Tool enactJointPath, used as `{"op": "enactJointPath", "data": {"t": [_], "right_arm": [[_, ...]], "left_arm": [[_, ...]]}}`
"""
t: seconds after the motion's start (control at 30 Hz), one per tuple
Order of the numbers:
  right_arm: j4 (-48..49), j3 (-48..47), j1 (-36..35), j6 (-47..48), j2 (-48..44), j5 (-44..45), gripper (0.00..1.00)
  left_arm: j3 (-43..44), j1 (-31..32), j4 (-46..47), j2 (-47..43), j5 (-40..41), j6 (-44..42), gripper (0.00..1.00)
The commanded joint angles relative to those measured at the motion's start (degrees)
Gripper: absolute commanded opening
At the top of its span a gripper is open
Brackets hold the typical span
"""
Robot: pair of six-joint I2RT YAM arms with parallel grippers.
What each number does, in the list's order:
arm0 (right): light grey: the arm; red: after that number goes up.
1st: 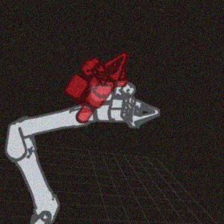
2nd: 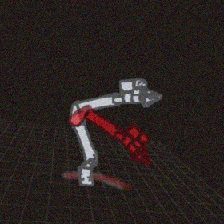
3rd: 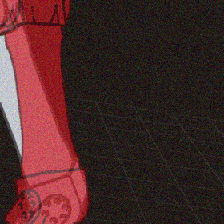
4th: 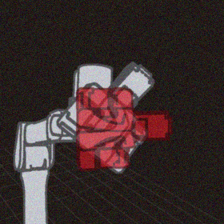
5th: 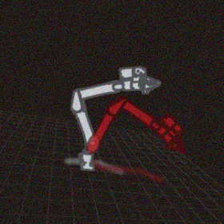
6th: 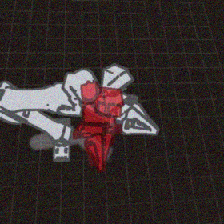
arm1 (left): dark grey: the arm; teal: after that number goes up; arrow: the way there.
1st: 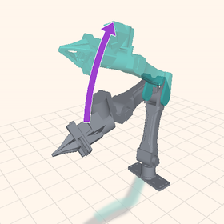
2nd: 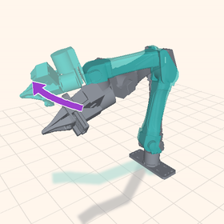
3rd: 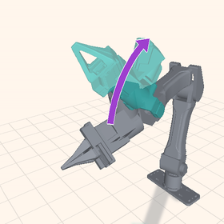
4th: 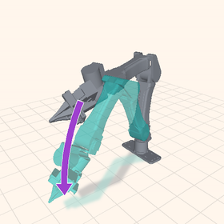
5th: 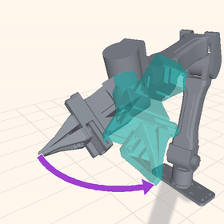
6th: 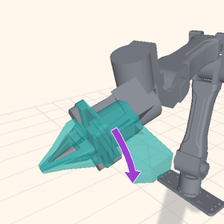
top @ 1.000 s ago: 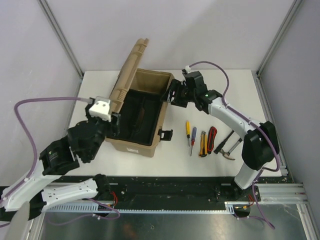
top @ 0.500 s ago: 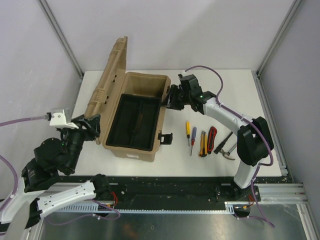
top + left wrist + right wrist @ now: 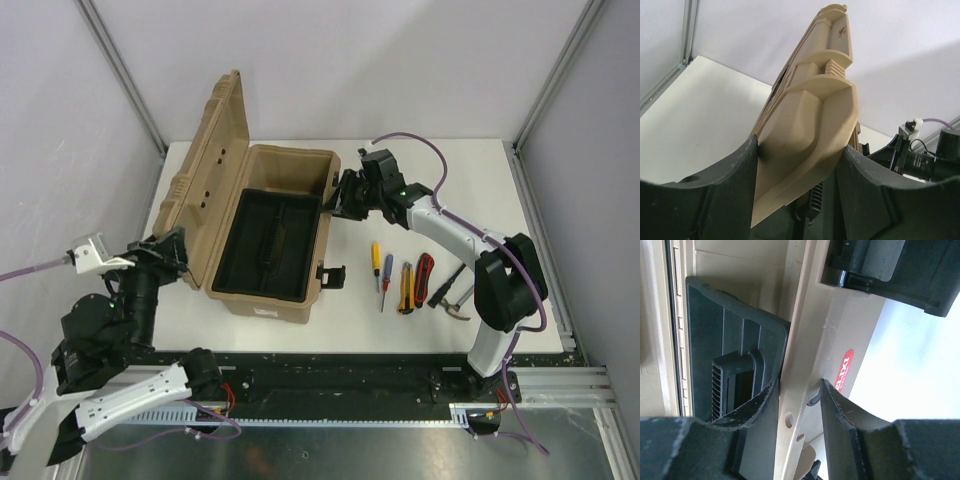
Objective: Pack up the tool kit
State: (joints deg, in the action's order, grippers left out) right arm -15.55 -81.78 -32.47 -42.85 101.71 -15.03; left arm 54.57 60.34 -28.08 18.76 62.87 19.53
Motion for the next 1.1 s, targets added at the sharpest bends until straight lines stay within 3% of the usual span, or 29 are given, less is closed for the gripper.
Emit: {"op": "enactJointPath", "data": {"t": [0.0, 0.2, 0.37, 0.47, 0.67, 0.83, 0.93, 1.07], "right_arm": [[-3.64, 1.52, 2.01, 1.55, 0.97, 4.39, 0.35], [-3.59, 1.52, 2.32, 1.08, 1.73, 3.59, 0.36], [-2.91, 1.47, 2.74, 0.95, 2.9, 2.41, 0.34], [-2.59, 1.45, 2.8, 0.93, 3.31, 1.91, 0.34], [-2.48, 1.51, 3.04, 0.57, 3.62, 1.51, 0.34], [-2.26, 1.53, 3.49, 0.49, 3.8, 1.16, 0.36], [-1.38, 1.53, 3.78, 0.64, 3.59, 0.46, 0.4], [1.88, 1.46, 4.02, 2.15, 2.3, -1.02, 0.55]], "left_arm": [[-7.57, 0.66, -12.24, -2.51, -0.04, 14.76, 0.19], [-10.57, 0.66, -12.19, -9.91, 1.81, 16.03, 0.14], [-11.65, 0.62, -12.18, -8.81, -0.15, 14.54, 0.07], [-12.18, 0.65, -12.18, -6.1, -0.78, 14.49, 0.2], [-10.58, 0.66, -12.26, -4.93, 2.22, 13.51, 0.63], [-5.28, 0.66, -12.2, -6.34, 7.36, 8.1, 0.89], [-1.98, 0.66, -12.18, -6.66, 9.72, 4.47, 0.97], [2.47, 0.66, -12.23, -6.38, 8.92, -1.68, 0.99]]}}
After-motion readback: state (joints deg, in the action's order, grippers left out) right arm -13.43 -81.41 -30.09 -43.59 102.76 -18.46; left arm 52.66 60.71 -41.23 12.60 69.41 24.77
